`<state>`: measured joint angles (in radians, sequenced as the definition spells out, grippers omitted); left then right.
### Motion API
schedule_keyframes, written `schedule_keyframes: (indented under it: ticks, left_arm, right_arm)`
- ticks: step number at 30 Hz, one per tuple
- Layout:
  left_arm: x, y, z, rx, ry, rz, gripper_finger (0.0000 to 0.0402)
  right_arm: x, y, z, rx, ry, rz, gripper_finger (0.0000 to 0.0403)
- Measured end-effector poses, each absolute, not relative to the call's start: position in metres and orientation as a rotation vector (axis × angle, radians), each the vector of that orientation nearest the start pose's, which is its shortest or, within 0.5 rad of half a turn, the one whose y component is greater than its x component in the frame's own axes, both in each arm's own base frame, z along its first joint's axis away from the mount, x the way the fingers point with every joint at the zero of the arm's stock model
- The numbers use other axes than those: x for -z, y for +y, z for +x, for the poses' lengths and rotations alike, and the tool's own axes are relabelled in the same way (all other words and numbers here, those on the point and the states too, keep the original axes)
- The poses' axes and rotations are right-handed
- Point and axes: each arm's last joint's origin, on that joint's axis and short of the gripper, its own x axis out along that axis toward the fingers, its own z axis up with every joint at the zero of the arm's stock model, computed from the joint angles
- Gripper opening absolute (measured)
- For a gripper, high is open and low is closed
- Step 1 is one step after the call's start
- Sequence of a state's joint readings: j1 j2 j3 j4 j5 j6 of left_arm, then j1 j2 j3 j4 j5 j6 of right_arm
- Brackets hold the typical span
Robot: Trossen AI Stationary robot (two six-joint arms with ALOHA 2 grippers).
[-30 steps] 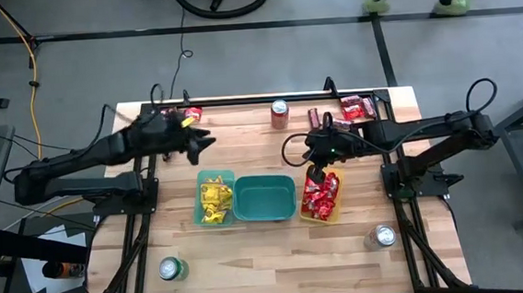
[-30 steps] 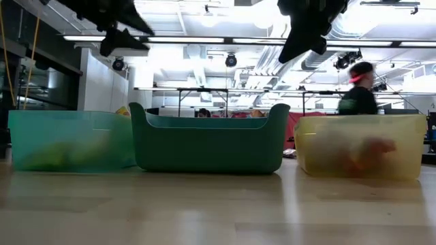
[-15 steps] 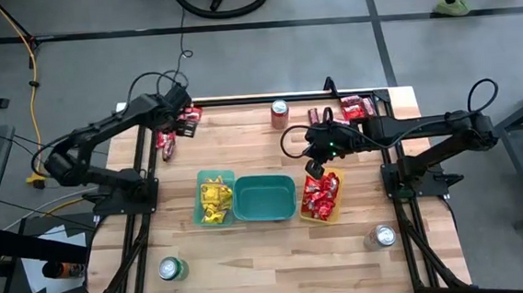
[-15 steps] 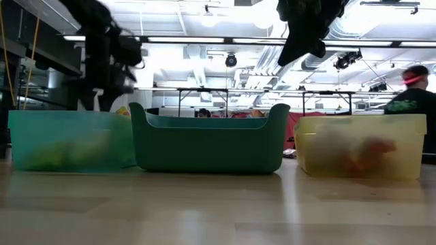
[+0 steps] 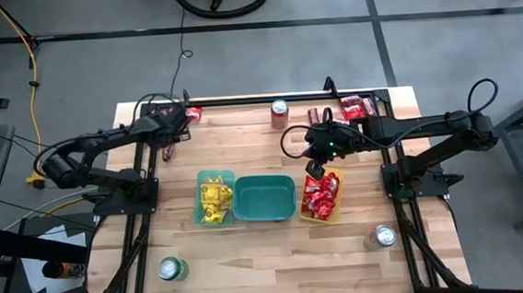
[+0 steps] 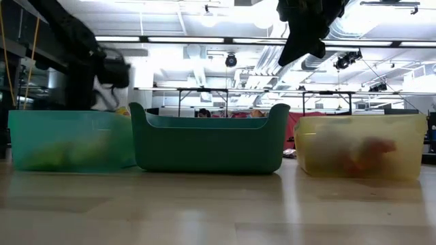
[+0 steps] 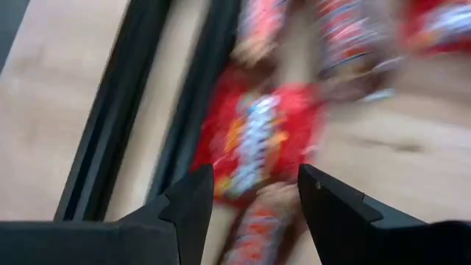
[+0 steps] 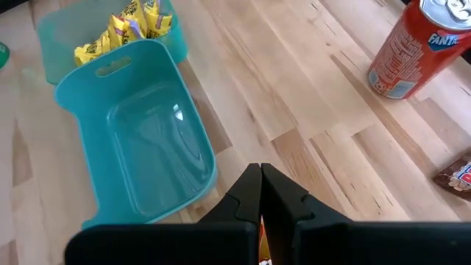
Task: Sort candy
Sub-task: Put the red candy into the yellow bin
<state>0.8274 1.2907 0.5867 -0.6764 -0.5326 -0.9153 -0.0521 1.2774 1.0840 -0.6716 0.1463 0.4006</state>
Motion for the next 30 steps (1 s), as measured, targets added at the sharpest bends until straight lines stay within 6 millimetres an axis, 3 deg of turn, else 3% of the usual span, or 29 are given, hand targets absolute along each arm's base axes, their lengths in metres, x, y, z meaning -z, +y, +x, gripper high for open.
schedule_keyframes:
  ticks: [6,13,19,22,27,30]
  left_arm:
    - [-0.128,0.144,0.107,-1.815,0.675,-0.969,0.0186]
    - [-0.118,0.155,0.107,-1.772,0.494,-1.027,0.0186]
    - [-0.109,0.158,0.106,-1.797,0.493,-1.052,0.018]
    - [-0.108,0.158,0.107,-1.778,0.518,-1.057,0.014]
    - [-0.114,0.156,0.108,-1.665,0.543,-1.086,0.0019]
    - [-0.123,0.153,0.107,-1.599,0.546,-1.072,0.0015]
  right_arm:
    - [-0.295,-0.018,0.258,0.35,0.818,0.318,0.0]
    - [-0.295,-0.018,0.258,0.34,0.821,0.298,0.0]
    - [-0.294,-0.017,0.257,0.328,0.834,0.298,0.0]
    - [-0.293,-0.017,0.256,0.32,0.847,0.302,0.0]
    - [-0.293,-0.017,0.256,0.32,0.849,0.302,0.0]
    - [-0.293,-0.017,0.256,0.32,0.846,0.302,0.0]
